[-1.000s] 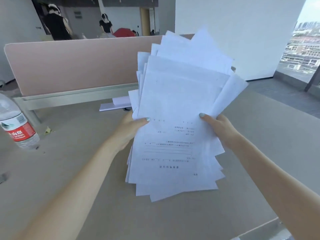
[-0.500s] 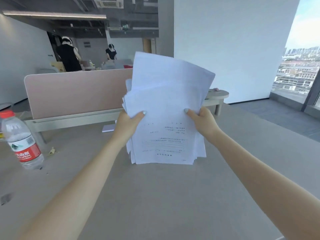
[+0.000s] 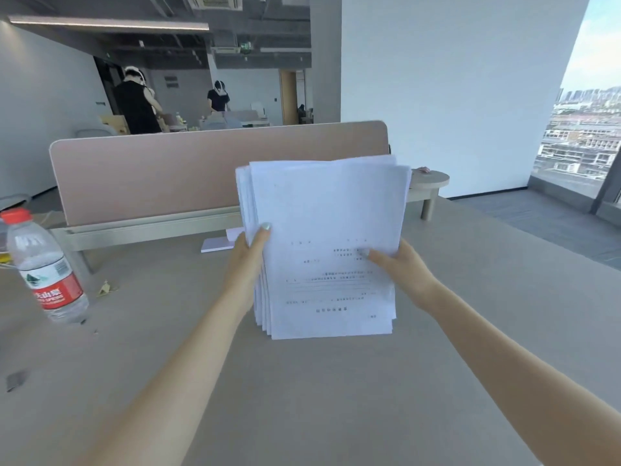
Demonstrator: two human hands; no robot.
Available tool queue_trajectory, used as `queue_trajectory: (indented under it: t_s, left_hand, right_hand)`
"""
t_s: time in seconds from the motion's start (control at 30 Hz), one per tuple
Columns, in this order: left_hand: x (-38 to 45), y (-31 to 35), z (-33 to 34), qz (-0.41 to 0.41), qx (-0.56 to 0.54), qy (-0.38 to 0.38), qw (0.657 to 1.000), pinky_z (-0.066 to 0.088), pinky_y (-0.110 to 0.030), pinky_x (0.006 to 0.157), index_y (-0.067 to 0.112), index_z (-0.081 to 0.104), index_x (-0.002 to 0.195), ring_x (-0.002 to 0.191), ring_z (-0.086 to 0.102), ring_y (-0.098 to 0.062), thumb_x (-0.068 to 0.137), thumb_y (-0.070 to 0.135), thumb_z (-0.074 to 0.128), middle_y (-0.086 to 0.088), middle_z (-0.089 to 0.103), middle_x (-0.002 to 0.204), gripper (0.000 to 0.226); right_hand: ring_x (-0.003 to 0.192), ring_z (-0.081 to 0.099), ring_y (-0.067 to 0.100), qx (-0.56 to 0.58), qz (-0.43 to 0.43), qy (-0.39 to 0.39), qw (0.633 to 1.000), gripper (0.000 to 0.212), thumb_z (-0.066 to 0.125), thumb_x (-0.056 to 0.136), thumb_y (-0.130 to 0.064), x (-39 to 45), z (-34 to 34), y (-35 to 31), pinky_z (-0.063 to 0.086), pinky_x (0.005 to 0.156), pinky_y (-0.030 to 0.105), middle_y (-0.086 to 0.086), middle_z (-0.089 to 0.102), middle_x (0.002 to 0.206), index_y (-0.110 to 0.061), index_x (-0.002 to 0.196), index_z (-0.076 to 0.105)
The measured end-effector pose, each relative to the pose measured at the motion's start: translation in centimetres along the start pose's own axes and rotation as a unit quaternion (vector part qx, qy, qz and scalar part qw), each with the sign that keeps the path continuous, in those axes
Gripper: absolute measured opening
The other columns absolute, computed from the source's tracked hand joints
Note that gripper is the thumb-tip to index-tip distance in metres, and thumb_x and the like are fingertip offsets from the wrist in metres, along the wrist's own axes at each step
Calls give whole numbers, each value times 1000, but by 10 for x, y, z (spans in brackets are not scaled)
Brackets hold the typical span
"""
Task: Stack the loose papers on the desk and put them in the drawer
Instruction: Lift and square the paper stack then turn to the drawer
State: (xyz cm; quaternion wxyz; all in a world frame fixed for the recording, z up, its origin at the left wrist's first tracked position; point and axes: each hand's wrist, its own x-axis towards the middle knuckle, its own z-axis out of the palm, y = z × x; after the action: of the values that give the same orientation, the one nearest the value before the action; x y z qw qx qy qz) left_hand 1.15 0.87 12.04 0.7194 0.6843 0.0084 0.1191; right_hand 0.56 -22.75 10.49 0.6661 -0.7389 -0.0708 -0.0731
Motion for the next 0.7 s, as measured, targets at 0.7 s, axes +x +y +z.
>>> queue_trajectory:
  t_s: [0.7]
  left_hand:
    - [-35, 2, 25, 30, 42, 33, 998, 38, -22, 67, 39, 45, 85, 75, 47, 3, 95, 32, 34, 22, 48, 79, 16]
  right_hand:
    - [87, 64, 6, 12, -51, 85, 995, 15, 50, 94, -20, -10, 17, 0, 47, 81, 28, -14, 67, 93, -31, 88, 59]
